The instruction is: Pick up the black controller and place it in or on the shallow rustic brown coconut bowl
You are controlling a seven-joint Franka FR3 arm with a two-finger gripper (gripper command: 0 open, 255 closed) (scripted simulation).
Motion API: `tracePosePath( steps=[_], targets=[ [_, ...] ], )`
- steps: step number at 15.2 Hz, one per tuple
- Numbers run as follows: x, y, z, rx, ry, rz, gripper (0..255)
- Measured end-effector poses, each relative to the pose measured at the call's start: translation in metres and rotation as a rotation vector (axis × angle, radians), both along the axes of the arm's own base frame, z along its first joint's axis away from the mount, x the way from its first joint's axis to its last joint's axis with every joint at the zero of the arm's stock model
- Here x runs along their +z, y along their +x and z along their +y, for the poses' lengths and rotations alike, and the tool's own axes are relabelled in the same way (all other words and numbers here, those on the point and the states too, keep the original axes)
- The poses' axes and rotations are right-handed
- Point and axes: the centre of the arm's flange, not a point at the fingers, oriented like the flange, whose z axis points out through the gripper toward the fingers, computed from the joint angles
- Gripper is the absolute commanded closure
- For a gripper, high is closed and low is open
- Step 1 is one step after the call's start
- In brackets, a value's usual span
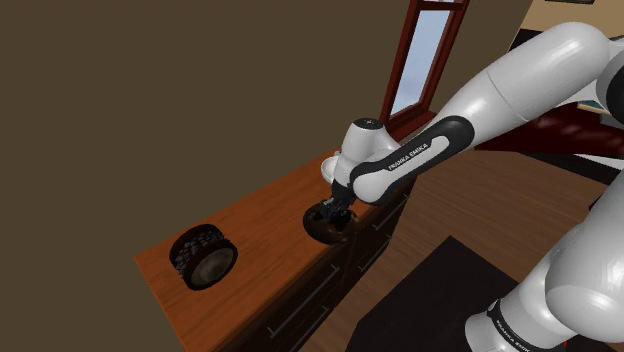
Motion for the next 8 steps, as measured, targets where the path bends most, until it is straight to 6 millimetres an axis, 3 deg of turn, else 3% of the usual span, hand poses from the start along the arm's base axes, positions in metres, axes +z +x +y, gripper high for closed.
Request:
tracePosePath(
  steps=[2, 3, 8],
  targets=[
    [-0.0002, -0.0001, 0.0, 0.0, 0.0, 0.0, 255],
    [-0.0002, -0.0001, 0.0, 0.0, 0.0, 0.0, 0],
    [-0.0001, 0.0, 0.0, 0.0, 0.0, 0.0, 0]
  ],
)
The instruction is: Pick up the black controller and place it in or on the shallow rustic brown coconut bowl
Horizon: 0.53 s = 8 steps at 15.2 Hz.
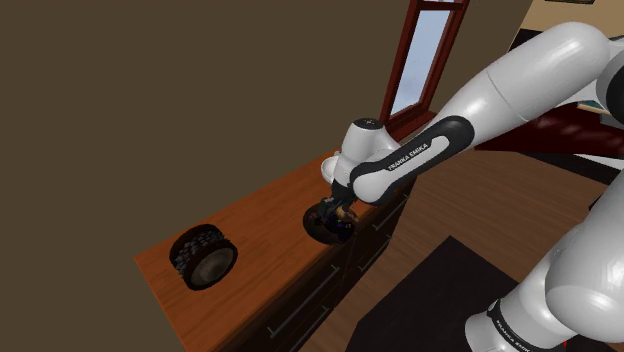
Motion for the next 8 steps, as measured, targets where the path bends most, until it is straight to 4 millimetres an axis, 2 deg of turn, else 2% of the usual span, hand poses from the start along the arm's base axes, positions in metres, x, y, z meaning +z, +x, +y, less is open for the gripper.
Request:
tracePosePath(
  steps=[2, 6, 8],
  targets=[
    [0.007, -0.001, 0.001, 0.0, 0.0, 0.0, 0],
    [0.044, -0.005, -0.002, 0.0, 0.0, -0.001, 0],
    [0.048, -0.005, -0.002, 0.0, 0.0, -0.001, 0]
  ],
)
